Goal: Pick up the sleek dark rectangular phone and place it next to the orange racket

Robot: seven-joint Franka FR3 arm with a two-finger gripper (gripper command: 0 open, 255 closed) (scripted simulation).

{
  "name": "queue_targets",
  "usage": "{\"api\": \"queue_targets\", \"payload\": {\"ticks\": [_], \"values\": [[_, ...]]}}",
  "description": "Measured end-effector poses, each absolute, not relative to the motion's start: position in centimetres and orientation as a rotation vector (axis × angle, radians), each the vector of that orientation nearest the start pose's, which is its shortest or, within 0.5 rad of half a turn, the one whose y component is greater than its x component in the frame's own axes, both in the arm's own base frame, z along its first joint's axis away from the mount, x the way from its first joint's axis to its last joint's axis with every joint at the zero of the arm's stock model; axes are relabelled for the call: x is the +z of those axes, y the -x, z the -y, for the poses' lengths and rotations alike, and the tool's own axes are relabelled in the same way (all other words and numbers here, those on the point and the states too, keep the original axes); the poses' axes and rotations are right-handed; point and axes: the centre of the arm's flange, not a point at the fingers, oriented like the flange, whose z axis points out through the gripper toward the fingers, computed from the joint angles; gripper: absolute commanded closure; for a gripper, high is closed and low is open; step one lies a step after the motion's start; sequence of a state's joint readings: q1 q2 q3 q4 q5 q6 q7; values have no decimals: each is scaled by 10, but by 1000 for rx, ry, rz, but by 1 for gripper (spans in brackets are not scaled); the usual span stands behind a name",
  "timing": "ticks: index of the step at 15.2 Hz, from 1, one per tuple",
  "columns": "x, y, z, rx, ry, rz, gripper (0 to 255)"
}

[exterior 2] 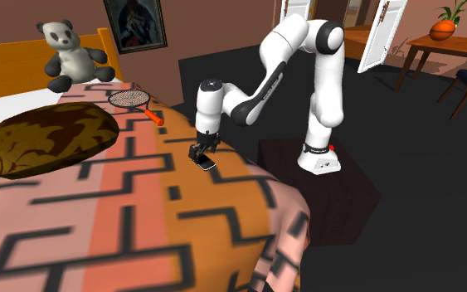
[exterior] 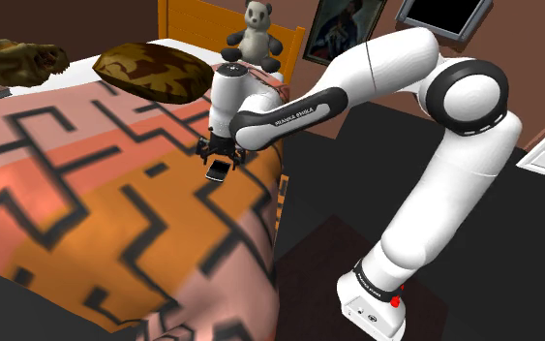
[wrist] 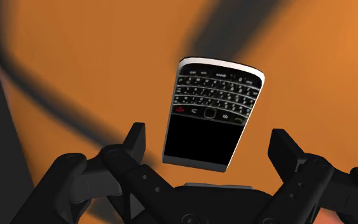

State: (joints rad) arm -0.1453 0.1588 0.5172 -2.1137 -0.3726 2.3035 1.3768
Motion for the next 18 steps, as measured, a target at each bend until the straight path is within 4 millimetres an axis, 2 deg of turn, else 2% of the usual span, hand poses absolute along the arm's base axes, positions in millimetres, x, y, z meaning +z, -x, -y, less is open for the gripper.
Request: {"api": "queue_targets", "payload": {"ticks": [5,11,12,18], "values": [[331,-540,-192,-316,2975,-1211,0],[327,-541,-191,-316,2974,-1211,0],[327,-541,-191,-316,2974,-1211,255],[328,-541,-192,-318,2973,-1210,255]]}}
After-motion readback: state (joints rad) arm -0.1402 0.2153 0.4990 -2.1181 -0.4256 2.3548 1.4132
